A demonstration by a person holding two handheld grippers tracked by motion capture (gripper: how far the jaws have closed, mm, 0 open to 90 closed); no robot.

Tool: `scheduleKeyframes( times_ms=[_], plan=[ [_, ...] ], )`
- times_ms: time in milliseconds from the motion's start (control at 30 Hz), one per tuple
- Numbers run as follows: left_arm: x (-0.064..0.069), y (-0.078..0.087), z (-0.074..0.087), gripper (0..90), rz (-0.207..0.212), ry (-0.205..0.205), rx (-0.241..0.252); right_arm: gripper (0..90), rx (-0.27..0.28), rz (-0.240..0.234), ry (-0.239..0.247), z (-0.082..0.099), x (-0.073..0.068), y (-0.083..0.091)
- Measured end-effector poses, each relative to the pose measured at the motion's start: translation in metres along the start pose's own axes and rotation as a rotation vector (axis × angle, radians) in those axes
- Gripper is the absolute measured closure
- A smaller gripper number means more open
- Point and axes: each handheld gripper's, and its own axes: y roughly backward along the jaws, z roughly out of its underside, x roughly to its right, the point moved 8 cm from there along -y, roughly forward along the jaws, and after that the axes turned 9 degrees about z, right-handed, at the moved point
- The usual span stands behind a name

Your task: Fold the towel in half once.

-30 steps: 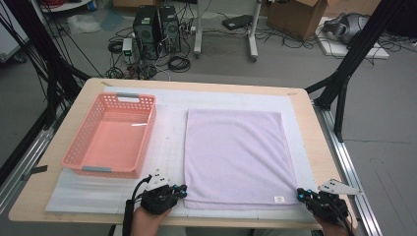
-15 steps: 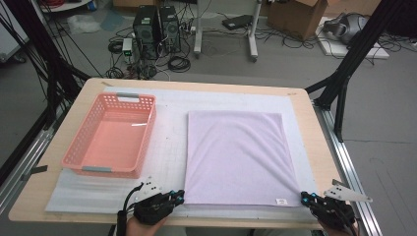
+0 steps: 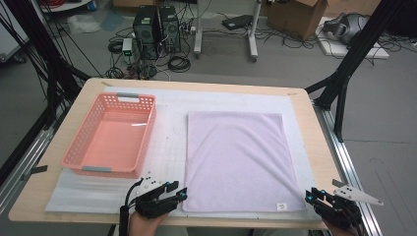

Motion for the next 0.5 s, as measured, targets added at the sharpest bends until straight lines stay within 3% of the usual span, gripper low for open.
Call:
scheduleKeyframes(
  times_ms=[267,400,500],
  plan=[
    [-0.017,-0.012,-0.016,55.8,0.0,0.013,0.024,70.4,0.031,0.01,-0.02,-0.018,0.012,-0.014],
    [-0.025,-0.02,-0.024,54.5,0.005,0.012,0.029,74.9,0.031,0.005,-0.01,-0.032,0.018,-0.032],
    [-0.029,-0.026,-0.032,53.3,0.021,-0.011,0.036,78.9,0.028,-0.005,0.009,-0.046,0.021,-0.049]
  ],
)
